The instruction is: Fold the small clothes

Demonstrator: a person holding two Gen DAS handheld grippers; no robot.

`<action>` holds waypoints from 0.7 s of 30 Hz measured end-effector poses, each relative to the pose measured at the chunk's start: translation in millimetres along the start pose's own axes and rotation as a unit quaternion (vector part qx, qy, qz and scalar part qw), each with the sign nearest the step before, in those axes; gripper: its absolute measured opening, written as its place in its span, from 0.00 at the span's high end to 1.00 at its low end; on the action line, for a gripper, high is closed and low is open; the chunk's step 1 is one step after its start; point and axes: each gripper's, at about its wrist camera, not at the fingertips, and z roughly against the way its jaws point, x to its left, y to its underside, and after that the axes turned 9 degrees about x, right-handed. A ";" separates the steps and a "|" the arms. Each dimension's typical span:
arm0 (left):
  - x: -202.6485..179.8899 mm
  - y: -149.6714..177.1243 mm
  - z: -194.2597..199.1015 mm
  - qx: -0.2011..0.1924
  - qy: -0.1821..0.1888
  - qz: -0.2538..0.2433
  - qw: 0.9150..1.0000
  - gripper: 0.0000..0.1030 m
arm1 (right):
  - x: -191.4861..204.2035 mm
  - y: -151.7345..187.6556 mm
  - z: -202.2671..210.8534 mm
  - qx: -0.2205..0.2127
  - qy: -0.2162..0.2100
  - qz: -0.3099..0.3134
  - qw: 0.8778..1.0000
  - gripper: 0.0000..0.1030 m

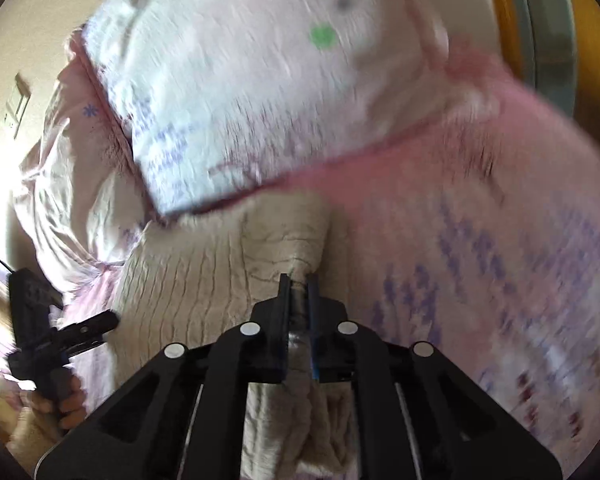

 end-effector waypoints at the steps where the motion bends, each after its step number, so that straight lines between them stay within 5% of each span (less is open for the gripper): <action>1: -0.6 0.2 -0.9 0.001 0.004 -0.002 1.000 0.20 | -4.2 2.9 6.2 -0.001 -0.017 -0.009 1.000 0.82; 5: -0.8 1.6 -1.2 0.004 0.009 -0.003 1.000 0.20 | -11.2 18.2 24.1 0.014 -0.068 -0.022 0.997 0.60; 10: -4.6 2.5 -5.5 0.008 0.008 -0.006 1.000 0.20 | 4.4 36.7 22.8 0.036 -0.060 0.004 0.998 0.60; 12: -6.3 5.1 -3.5 0.009 0.005 -0.008 1.000 0.20 | 11.5 40.2 18.4 0.039 -0.039 0.024 0.998 0.65; 13: -8.4 5.9 -3.7 0.009 0.001 -0.011 1.000 0.20 | 13.5 41.9 13.8 0.046 -0.029 0.032 0.998 0.84; 14: -11.1 7.6 -4.4 0.009 -0.005 -0.014 1.000 0.20 | 12.9 43.6 11.7 0.046 -0.027 0.031 0.998 0.89; 21: -41.2 14.7 -3.7 -0.006 -0.087 -0.075 0.993 0.10 | 3.5 40.8 44.7 -0.021 -0.041 0.017 0.999 0.92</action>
